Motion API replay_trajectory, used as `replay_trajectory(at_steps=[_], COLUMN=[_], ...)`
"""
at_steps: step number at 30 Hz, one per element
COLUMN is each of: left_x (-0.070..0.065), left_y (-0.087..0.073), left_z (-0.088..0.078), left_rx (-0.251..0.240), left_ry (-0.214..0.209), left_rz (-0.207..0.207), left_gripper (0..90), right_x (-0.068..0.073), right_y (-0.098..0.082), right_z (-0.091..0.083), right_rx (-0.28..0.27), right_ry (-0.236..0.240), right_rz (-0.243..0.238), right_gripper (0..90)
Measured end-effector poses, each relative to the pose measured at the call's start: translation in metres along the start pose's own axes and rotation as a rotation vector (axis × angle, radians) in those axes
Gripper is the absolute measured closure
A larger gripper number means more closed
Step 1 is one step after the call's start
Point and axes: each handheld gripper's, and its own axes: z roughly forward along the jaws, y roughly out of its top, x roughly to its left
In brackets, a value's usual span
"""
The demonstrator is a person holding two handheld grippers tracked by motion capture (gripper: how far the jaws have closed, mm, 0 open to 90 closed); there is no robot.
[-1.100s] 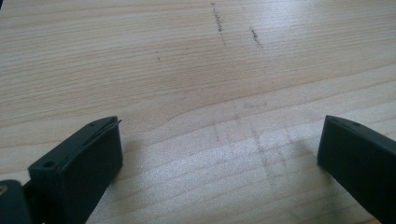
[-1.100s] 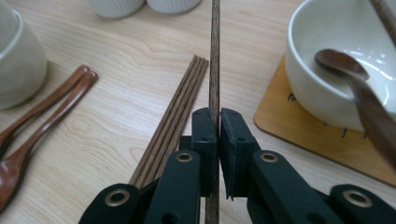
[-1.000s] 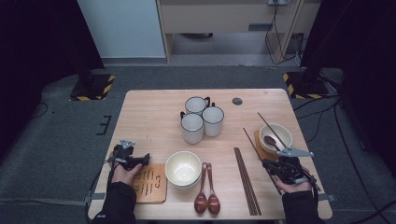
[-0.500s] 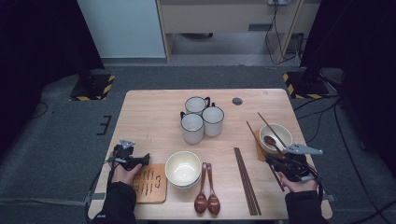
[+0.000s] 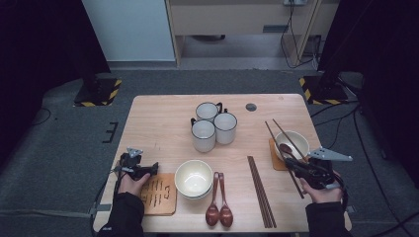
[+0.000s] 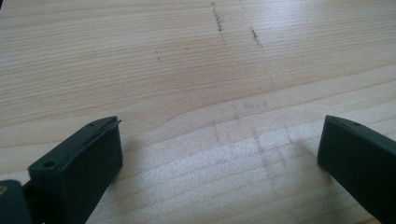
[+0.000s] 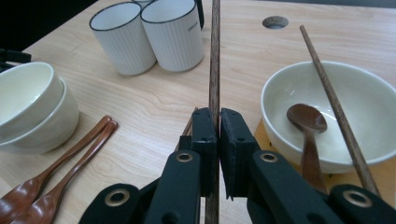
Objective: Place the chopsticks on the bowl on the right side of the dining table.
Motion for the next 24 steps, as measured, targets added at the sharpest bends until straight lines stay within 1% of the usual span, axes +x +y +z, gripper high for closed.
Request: replay_trajectory(at_steps=[7, 9, 16, 24], left_x=[0.0, 0.0, 0.0, 0.0], left_y=[0.0, 0.0, 0.0, 0.0], left_z=[0.0, 0.0, 0.0, 0.0], left_rx=[0.0, 0.0, 0.0, 0.0], left_ry=[0.0, 0.0, 0.0, 0.0], left_rz=[0.0, 0.0, 0.0, 0.0], left_gripper=[0.0, 0.0, 0.0, 0.0], right_x=[-0.001, -0.001, -0.003, -0.011], right_y=[0.009, 0.012, 0.018, 0.023], right_z=[-0.006, -0.007, -0.01, -0.015], right_rx=[-0.035, -0.04, -0.054, -0.062], right_ry=[0.002, 0.006, 0.011, 0.003], right_rz=[0.002, 0.009, 0.005, 0.014], right_gripper=[85.1, 85.0, 85.1, 85.1])
